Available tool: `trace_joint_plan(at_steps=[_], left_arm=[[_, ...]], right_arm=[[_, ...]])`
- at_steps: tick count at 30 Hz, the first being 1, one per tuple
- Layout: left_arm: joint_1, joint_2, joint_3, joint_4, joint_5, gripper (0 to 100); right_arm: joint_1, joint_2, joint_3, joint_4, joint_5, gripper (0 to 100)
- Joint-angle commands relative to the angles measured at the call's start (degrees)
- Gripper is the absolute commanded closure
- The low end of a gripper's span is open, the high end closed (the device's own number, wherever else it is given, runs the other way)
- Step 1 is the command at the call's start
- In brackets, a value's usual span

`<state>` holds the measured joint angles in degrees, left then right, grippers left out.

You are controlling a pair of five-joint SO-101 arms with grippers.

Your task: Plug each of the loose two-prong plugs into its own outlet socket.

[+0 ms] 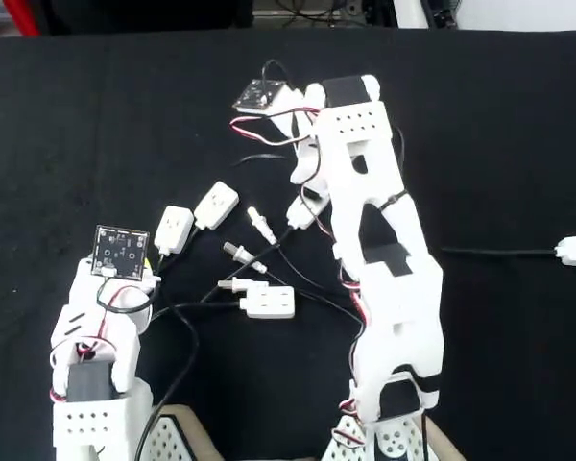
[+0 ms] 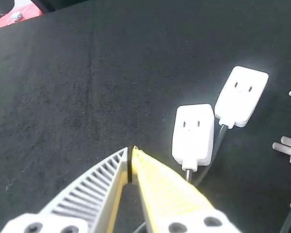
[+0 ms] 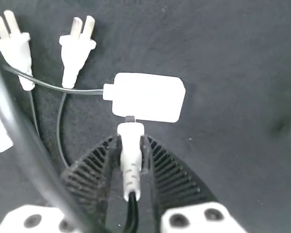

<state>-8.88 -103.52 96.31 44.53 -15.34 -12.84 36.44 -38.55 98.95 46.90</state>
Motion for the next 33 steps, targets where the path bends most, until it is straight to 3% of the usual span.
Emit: trace_joint_plan(at_steps=[1,15,33], left_arm=[[-0.31,-0.44,1.01,0.44,-4.04,97],[-0.22,-0.35,1.01,0.53,-5.89,97],[-0.22,-0.35,1.01,0.53,-5.98,97]], right_arm=[[0.26,0.57,-4.70,1.58,0.70,98.7],[3.25,9.63,-13.32,1.76,0.88,98.7],[4.84,10.24,-20.62,2.02,1.41,98.7]])
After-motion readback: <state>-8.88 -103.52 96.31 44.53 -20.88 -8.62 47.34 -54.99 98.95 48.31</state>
